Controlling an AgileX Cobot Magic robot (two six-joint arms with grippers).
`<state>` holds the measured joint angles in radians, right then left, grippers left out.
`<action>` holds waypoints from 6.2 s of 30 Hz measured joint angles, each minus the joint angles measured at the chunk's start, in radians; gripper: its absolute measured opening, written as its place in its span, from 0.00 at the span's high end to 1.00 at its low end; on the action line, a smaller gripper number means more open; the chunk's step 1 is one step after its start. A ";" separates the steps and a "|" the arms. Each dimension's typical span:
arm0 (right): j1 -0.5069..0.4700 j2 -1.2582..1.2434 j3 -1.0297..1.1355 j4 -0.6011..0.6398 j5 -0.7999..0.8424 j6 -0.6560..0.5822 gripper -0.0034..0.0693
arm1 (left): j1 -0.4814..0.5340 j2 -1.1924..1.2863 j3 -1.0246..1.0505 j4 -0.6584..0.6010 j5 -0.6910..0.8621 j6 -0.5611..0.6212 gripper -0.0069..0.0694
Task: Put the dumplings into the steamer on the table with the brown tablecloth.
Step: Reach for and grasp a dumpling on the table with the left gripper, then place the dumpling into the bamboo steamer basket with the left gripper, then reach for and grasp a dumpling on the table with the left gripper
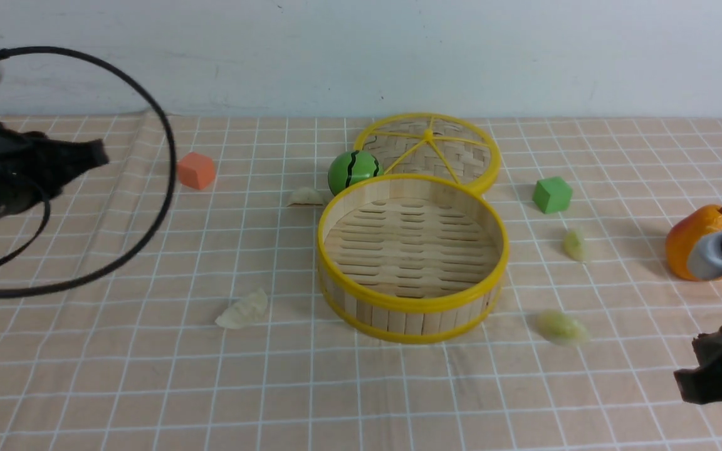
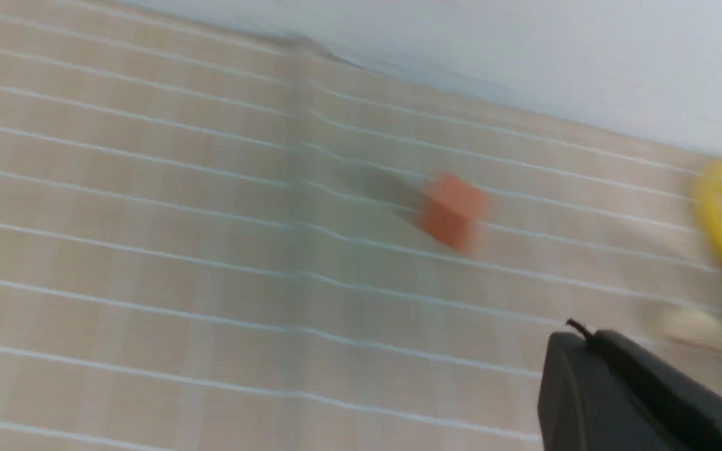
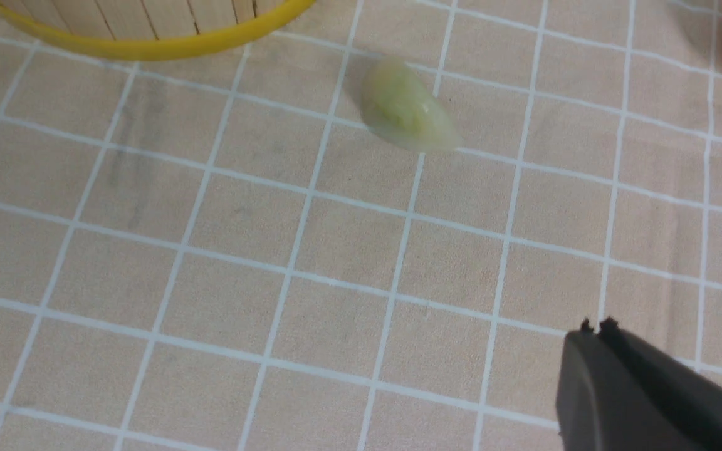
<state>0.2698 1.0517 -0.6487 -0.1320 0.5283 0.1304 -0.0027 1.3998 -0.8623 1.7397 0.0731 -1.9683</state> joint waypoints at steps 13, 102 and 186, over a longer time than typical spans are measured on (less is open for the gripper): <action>0.001 0.000 -0.004 0.026 -0.024 -0.003 0.98 | -0.056 0.185 -0.146 -1.788 0.627 1.724 0.93; 0.002 0.167 -0.005 0.138 -0.093 -0.006 0.91 | -0.283 1.113 -1.311 -1.687 0.244 1.501 0.83; 0.002 0.257 -0.006 0.227 -0.111 -0.006 0.87 | -0.326 1.122 -1.536 -1.571 0.946 1.644 0.79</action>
<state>0.2716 1.3087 -0.6546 0.0952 0.4170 0.1240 -0.3284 2.5218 -2.3984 0.1688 1.0190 -0.3238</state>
